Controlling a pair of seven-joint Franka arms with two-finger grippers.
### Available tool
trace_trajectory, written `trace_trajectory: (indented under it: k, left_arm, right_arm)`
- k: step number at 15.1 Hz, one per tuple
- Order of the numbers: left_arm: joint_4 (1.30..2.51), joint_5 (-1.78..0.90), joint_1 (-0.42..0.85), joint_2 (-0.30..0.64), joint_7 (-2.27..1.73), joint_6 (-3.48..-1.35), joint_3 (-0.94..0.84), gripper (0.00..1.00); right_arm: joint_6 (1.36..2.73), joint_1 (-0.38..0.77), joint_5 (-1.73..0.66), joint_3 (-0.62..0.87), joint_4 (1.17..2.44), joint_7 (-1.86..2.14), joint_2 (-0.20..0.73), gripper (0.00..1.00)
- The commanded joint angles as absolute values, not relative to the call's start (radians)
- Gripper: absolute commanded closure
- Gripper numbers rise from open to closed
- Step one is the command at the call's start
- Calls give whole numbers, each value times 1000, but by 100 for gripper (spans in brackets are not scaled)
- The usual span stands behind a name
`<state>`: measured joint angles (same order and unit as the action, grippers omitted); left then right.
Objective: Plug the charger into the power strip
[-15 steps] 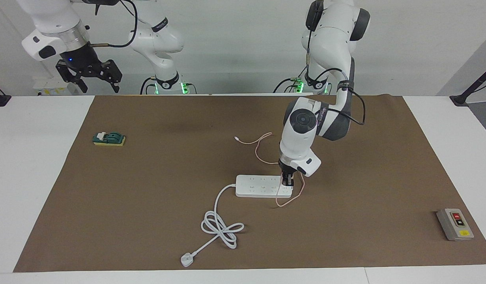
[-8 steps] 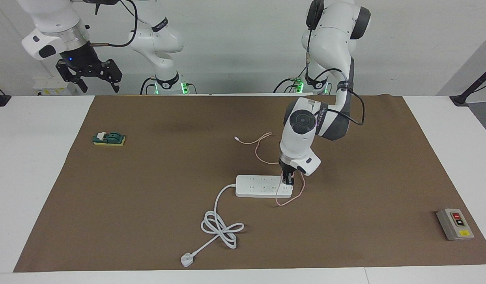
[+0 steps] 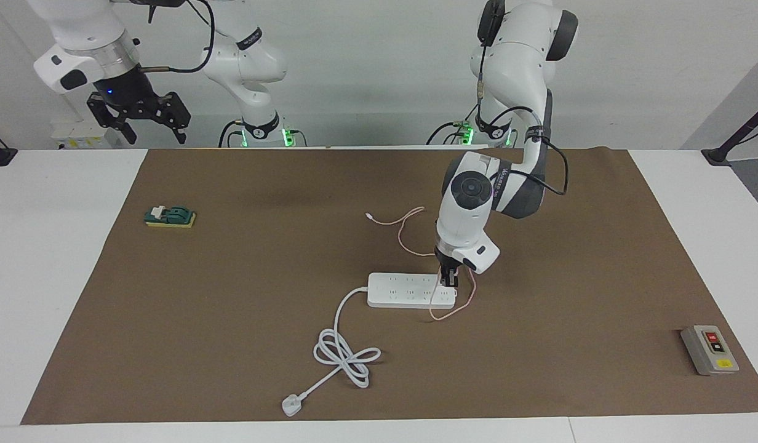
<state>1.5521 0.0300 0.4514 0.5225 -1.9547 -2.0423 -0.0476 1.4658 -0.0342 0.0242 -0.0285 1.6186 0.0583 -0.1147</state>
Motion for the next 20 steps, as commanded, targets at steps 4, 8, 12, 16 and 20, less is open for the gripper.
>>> trace_trajectory:
  k: [4, 8, 12, 16, 20]
  left_arm:
    - [1598, 25, 471, 488, -1939, -2048, -46, 100]
    - [1606, 26, 471, 488, -1939, -2052, -44, 100]
    - [1618, 31, 471, 491, -1937, -2069, -43, 100]
    - [1614, 44, 459, 491, -1930, -2054, -41, 100]
    - [1618, 46, 457, 491, -1928, -2066, -41, 100]
  right_arm:
    - [1460, -37, 40, -26, 1631, 91, -143, 0]
    - [1460, -44, 40, -26, 1631, 104, -144, 0]
    - [1462, -43, 40, -26, 1632, 104, -146, 0]
    - [1462, -43, 40, -26, 1640, 104, -152, 0]
    - [1463, -44, 40, -26, 1655, 103, -160, 0]
